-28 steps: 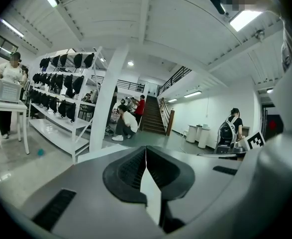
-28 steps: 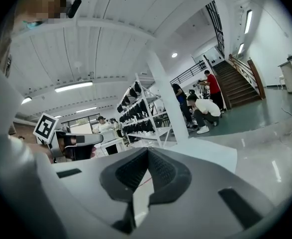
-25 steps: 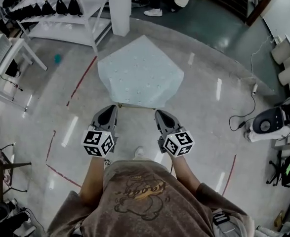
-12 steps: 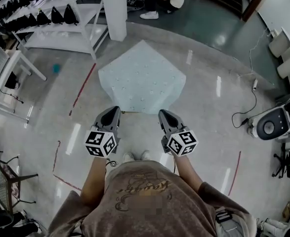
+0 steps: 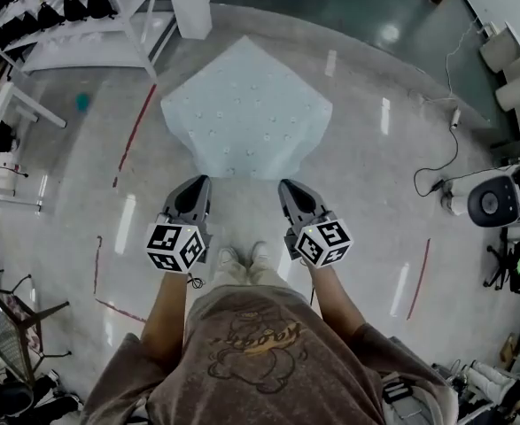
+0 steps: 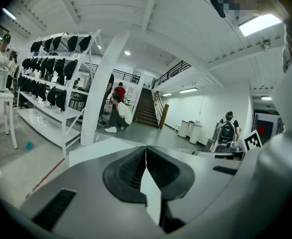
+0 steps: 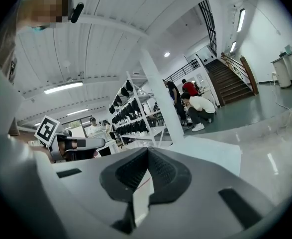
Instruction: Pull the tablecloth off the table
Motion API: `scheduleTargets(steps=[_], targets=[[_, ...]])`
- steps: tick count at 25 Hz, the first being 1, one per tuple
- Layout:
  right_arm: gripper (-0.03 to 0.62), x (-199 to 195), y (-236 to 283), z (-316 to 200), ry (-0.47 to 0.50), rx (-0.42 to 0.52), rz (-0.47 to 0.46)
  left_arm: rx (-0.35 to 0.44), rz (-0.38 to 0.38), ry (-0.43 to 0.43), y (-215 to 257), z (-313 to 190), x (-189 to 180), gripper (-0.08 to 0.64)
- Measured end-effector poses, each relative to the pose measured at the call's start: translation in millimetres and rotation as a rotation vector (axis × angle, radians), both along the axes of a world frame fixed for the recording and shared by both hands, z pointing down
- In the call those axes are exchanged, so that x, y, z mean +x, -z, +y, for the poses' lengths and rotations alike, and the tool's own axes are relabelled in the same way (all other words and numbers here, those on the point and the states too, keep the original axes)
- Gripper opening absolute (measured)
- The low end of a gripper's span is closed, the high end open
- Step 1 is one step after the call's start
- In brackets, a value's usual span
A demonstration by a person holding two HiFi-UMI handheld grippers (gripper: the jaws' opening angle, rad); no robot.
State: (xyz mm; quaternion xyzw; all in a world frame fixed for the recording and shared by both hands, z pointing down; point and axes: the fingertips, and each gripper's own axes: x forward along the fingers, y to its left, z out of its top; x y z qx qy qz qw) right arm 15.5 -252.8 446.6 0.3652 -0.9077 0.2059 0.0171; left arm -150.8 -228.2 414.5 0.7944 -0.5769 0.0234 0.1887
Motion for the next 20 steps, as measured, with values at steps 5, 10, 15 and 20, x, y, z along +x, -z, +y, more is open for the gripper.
scheduleTargets(steps=[5, 10, 15, 20], targets=[[0.008, -7, -26, -9, -0.002, -0.032, 0.013, -0.031, 0.016, -0.006, -28, -10, -3, 0.020], [0.008, -14, -51, -14, -0.003, -0.064, 0.021, -0.071, 0.075, -0.027, -53, -18, -3, 0.020], [0.008, -20, -74, -19, -0.006, -0.090, 0.028, -0.099, 0.091, -0.035, -80, -24, -1, 0.019], [0.008, -27, -95, -27, -0.009, -0.107, 0.033, -0.130, 0.154, -0.013, -106, -31, -5, 0.019]])
